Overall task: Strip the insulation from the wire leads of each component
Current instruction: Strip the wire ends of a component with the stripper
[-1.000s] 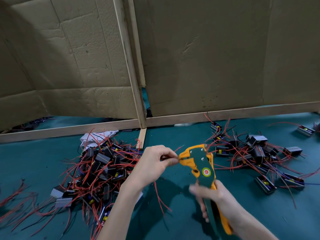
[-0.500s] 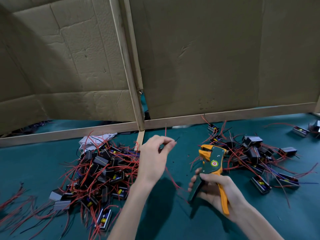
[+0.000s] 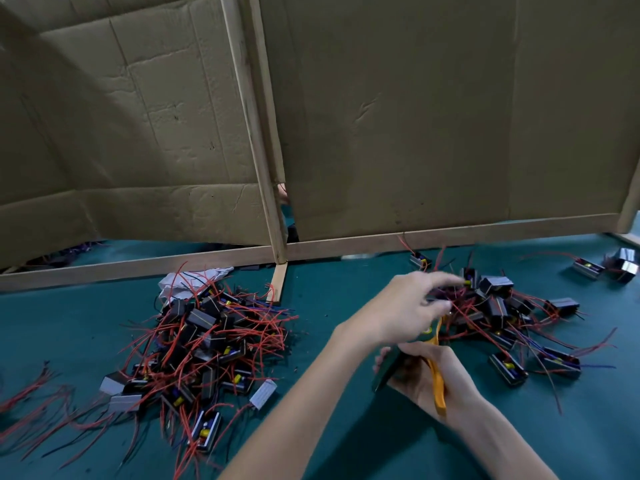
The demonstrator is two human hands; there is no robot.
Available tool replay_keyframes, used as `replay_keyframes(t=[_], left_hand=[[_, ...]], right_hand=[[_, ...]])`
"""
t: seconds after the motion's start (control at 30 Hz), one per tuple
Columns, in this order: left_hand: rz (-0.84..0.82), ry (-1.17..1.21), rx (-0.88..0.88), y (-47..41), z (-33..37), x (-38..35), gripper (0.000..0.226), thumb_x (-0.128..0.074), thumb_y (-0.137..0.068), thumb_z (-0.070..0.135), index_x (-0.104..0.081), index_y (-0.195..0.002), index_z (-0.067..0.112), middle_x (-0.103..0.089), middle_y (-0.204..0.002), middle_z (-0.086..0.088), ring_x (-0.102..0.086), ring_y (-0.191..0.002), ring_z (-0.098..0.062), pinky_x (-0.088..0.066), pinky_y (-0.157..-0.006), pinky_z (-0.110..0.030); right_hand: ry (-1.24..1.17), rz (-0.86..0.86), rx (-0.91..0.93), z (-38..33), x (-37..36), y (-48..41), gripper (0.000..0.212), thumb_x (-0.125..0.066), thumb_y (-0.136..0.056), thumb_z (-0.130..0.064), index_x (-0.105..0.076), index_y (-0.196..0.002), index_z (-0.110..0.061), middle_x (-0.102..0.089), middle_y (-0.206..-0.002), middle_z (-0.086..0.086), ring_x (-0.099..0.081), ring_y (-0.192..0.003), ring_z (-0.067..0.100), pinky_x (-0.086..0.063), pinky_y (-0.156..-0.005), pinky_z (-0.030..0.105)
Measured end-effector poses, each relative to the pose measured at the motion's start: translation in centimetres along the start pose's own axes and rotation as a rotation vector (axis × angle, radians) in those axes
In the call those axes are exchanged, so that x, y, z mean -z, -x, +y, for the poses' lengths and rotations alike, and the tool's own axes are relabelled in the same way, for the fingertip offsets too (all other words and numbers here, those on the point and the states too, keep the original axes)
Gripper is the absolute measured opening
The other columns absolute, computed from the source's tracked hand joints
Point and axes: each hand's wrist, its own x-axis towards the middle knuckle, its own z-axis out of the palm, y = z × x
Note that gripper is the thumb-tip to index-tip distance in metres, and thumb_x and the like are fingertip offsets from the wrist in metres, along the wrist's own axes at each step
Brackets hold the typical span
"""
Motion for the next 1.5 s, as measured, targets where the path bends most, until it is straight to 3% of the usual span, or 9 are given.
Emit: replay_keyframes(t=[0.1, 0.23, 0.33, 0.6, 0.8, 0.93, 1.23, 1.43, 1.5], left_hand=[[-0.138, -0.492, 0.268, 4.6, -2.9, 2.0, 0.023, -0.058, -0.090, 0.030, -0.064, -0.098, 0.009, -0.067, -0.103, -0.014, -0.062, -0.097, -0.031, -0.049, -0.079, -0.032], [-0.413, -0.927, 0.741, 10.4, -6.3, 3.6, 0.040, -0.066, -0.083, 0.037, -0.061, -0.110, 0.007, -0.064, -0.113, -0.009, -0.061, -0.107, -0.028, -0.047, -0.081, -0.032], [-0.368, -0.965, 0.838, 12.1, -8.5, 3.0, 0.034, -0.068, -0.083, 0.031, -0.060, -0.111, 0.012, -0.063, -0.116, -0.003, -0.061, -0.108, -0.023, -0.042, -0.077, -0.027], [-0.221, -1.036, 0.817, 11.6, -9.3, 3.2, 0.028, -0.055, -0.087, 0.010, -0.062, -0.114, 0.014, -0.062, -0.120, -0.004, -0.058, -0.113, -0.024, -0.042, -0.083, -0.029], [-0.005, -0.522, 0.522, 9.8, -7.1, 4.8, 0.023, -0.066, -0.074, 0.040, -0.047, -0.076, 0.027, -0.063, -0.095, 0.002, -0.058, -0.091, -0.022, -0.042, -0.069, -0.030], [0.146, -0.231, 0.262, 7.1, -7.8, 2.7, 0.021, -0.070, -0.078, 0.024, -0.051, -0.085, 0.021, -0.066, -0.090, 0.003, -0.060, -0.087, -0.018, -0.047, -0.082, -0.034], [0.138, -0.277, 0.096, 6.3, -12.3, -1.7, 0.037, -0.043, -0.070, -0.011, -0.065, -0.089, 0.012, -0.066, -0.095, -0.001, -0.054, -0.094, -0.019, -0.043, -0.086, -0.031], [0.515, -0.213, 0.304, 6.8, -12.6, 0.1, 0.013, -0.055, -0.084, 0.014, -0.061, -0.074, 0.019, -0.064, -0.079, 0.007, -0.059, -0.082, -0.014, -0.045, -0.078, -0.027], [0.483, -0.245, 0.535, 6.8, -12.8, 0.5, 0.040, -0.051, -0.091, 0.042, -0.056, -0.061, 0.016, -0.064, -0.065, 0.003, -0.060, -0.072, -0.022, -0.042, -0.067, -0.030]], right_hand=[[0.030, -0.006, -0.012, 0.3, 0.1, -0.2, 0.022, -0.056, -0.070, -0.001, -0.059, -0.091, 0.005, -0.063, -0.079, 0.023, -0.065, -0.070, 0.035, -0.059, -0.065, 0.043], [0.104, 0.002, -0.011, 0.6, 0.2, -0.2, 0.020, -0.058, -0.072, 0.000, -0.059, -0.091, 0.005, -0.064, -0.081, 0.026, -0.067, -0.072, 0.039, -0.059, -0.068, 0.047], [0.127, 0.000, -0.014, 0.7, 0.0, -0.1, 0.021, -0.058, -0.072, 0.000, -0.059, -0.092, 0.005, -0.064, -0.082, 0.026, -0.067, -0.072, 0.039, -0.059, -0.065, 0.047], [0.109, 0.016, -0.013, 0.5, -0.1, 0.1, 0.022, -0.058, -0.073, -0.001, -0.059, -0.094, 0.006, -0.063, -0.085, 0.026, -0.066, -0.077, 0.040, -0.058, -0.066, 0.047], [0.101, 0.022, -0.018, 0.6, -0.1, -0.1, 0.023, -0.059, -0.070, -0.001, -0.060, -0.092, 0.006, -0.064, -0.083, 0.027, -0.067, -0.072, 0.040, -0.059, -0.066, 0.047], [0.078, 0.034, -0.007, 0.5, -0.1, -0.2, 0.022, -0.060, -0.068, -0.002, -0.061, -0.088, 0.006, -0.065, -0.082, 0.027, -0.067, -0.071, 0.040, -0.059, -0.062, 0.045], [0.066, -0.002, 0.025, 0.6, 0.2, -0.3, 0.015, -0.059, -0.067, -0.001, -0.064, -0.081, 0.005, -0.063, -0.077, 0.026, -0.066, -0.067, 0.038, -0.059, -0.063, 0.047], [0.102, -0.026, 0.058, 0.4, 0.5, -0.3, 0.019, -0.059, -0.068, 0.000, -0.063, -0.087, 0.004, -0.063, -0.081, 0.026, -0.066, -0.072, 0.039, -0.059, -0.066, 0.047], [0.137, -0.040, 0.075, 0.3, 0.6, -0.2, 0.023, -0.059, -0.068, 0.001, -0.062, -0.091, 0.004, -0.064, -0.082, 0.026, -0.066, -0.073, 0.038, -0.059, -0.066, 0.046]])
